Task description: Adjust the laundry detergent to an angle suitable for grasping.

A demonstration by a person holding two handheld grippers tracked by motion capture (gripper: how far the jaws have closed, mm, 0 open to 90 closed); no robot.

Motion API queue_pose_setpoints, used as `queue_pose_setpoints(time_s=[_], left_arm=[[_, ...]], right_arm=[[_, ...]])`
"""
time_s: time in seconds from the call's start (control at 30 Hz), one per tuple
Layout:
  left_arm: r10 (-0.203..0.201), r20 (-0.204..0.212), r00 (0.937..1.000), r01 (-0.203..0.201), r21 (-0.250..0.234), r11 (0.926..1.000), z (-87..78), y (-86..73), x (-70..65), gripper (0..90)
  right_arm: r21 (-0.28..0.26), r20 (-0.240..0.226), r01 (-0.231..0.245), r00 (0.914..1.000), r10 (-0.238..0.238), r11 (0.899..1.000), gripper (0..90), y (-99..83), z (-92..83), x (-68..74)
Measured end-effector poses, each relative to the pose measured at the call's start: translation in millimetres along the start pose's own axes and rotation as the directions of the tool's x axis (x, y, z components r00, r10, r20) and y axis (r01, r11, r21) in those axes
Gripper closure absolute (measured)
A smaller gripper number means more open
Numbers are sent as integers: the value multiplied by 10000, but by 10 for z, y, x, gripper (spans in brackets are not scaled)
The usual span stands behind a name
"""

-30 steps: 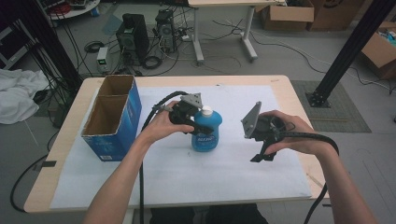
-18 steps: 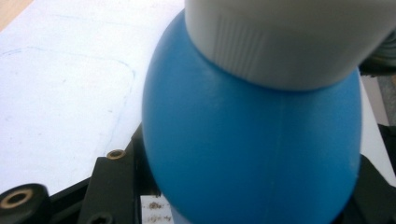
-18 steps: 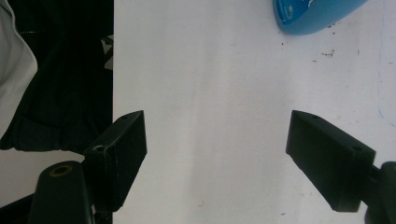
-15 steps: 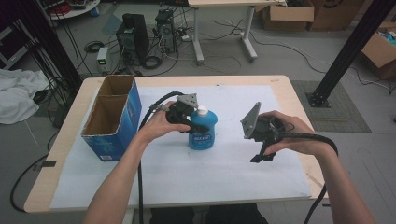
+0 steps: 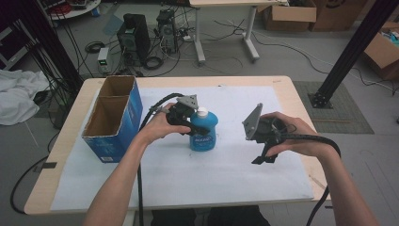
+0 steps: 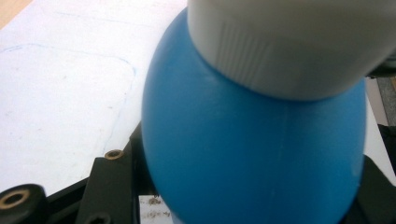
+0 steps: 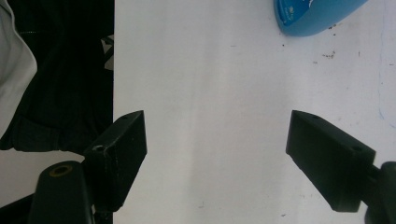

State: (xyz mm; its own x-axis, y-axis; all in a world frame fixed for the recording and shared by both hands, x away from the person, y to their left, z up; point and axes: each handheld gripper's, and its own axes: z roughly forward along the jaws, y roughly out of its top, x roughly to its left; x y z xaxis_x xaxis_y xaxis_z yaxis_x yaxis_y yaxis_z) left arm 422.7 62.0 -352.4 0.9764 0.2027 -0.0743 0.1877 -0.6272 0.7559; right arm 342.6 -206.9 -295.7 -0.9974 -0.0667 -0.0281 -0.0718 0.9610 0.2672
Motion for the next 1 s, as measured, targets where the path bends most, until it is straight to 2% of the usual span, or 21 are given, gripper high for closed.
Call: queue_pose_setpoints(time_s=[0.67, 1.0], left_arm=[[16, -39, 10000, -16, 60, 10000, -22, 13, -23, 391], [-27, -135, 9999, 29, 148, 9999, -62, 29, -50, 332]], right_arm=[[33, -53, 23, 10000, -23, 10000, 203, 13, 18, -5], [44, -63, 46, 10000, -45, 10000, 203, 19, 20, -2]])
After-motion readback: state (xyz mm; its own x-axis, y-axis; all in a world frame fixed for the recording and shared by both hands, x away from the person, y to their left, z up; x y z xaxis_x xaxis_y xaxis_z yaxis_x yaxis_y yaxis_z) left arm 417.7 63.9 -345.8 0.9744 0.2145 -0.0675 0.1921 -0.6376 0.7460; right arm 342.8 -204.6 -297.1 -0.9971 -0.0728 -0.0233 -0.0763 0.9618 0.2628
